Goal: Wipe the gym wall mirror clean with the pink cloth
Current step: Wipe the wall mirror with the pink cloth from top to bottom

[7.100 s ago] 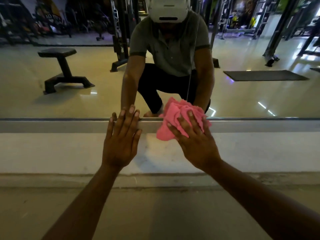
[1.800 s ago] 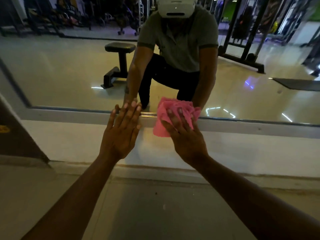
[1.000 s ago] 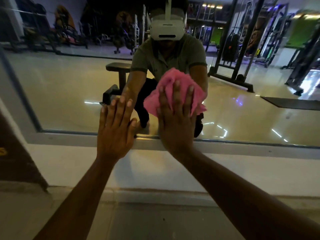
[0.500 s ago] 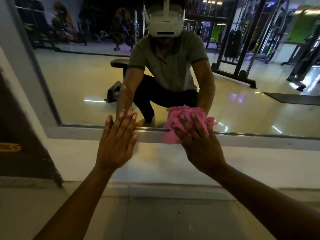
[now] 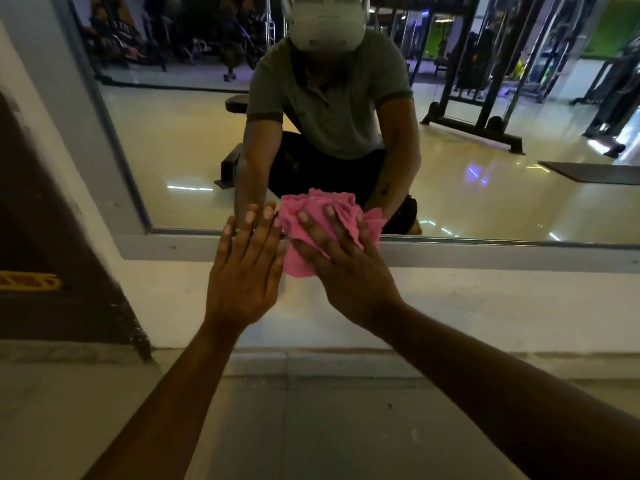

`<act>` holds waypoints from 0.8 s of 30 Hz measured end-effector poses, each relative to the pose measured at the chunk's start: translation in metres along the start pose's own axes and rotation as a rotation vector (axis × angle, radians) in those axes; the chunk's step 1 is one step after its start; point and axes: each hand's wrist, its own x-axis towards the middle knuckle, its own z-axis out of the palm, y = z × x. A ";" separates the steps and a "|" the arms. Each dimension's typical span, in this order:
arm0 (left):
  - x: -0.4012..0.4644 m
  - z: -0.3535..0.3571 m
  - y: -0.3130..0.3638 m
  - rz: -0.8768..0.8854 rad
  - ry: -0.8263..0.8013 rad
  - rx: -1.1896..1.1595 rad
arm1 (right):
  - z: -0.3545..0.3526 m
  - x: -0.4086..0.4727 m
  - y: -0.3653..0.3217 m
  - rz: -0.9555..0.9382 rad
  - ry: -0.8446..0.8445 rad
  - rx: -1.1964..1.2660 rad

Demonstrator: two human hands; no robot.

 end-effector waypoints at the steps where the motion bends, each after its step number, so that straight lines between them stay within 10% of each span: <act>1: -0.003 -0.003 -0.007 -0.020 0.005 0.005 | 0.004 0.001 -0.003 -0.041 -0.014 0.002; 17: -0.031 -0.048 -0.078 -0.171 -0.096 -0.009 | -0.025 0.065 -0.019 0.243 0.277 -0.020; 24: -0.032 -0.050 -0.081 -0.225 -0.117 -0.003 | -0.028 0.060 -0.023 -0.030 0.134 -0.082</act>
